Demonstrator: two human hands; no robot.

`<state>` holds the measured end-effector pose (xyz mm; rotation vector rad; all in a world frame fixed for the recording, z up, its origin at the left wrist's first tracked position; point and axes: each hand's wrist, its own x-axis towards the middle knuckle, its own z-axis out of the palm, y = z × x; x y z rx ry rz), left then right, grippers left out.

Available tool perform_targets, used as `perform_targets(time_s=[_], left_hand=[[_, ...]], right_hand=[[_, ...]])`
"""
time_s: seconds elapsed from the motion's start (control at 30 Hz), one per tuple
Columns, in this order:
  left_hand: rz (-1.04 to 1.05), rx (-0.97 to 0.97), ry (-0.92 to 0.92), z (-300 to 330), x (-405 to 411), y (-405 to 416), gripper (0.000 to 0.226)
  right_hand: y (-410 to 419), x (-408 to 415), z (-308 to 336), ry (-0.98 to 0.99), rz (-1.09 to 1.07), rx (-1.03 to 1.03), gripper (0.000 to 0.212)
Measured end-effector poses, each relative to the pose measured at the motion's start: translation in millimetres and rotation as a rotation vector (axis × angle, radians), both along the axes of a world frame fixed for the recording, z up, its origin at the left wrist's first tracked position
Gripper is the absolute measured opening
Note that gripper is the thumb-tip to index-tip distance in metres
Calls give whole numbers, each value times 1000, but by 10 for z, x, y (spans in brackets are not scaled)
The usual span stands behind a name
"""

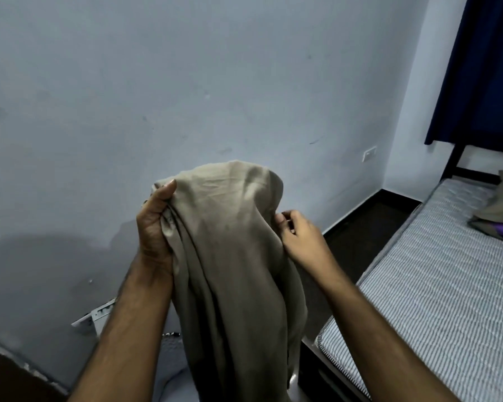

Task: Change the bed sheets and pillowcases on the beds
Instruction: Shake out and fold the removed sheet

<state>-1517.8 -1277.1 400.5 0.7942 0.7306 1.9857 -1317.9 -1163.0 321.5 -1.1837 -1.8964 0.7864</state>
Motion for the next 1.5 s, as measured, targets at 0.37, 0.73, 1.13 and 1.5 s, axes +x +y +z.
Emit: perform_targets(time_s=[0.37, 0.73, 1.13, 1.5], left_hand=[[-67, -131, 42, 19, 94, -182, 59], [-214, -187, 106, -44, -24, -188, 95], [-664, -76, -39, -220, -361, -208, 118], [-802, -48, -42, -345, -389, -92, 104]], right_hand=[[-227, -163, 117, 545, 325, -583, 58], [-6, 108, 302, 674, 110, -50, 25], [344, 394, 715, 837, 199, -290, 34], [876, 728, 298, 736, -219, -214, 47]])
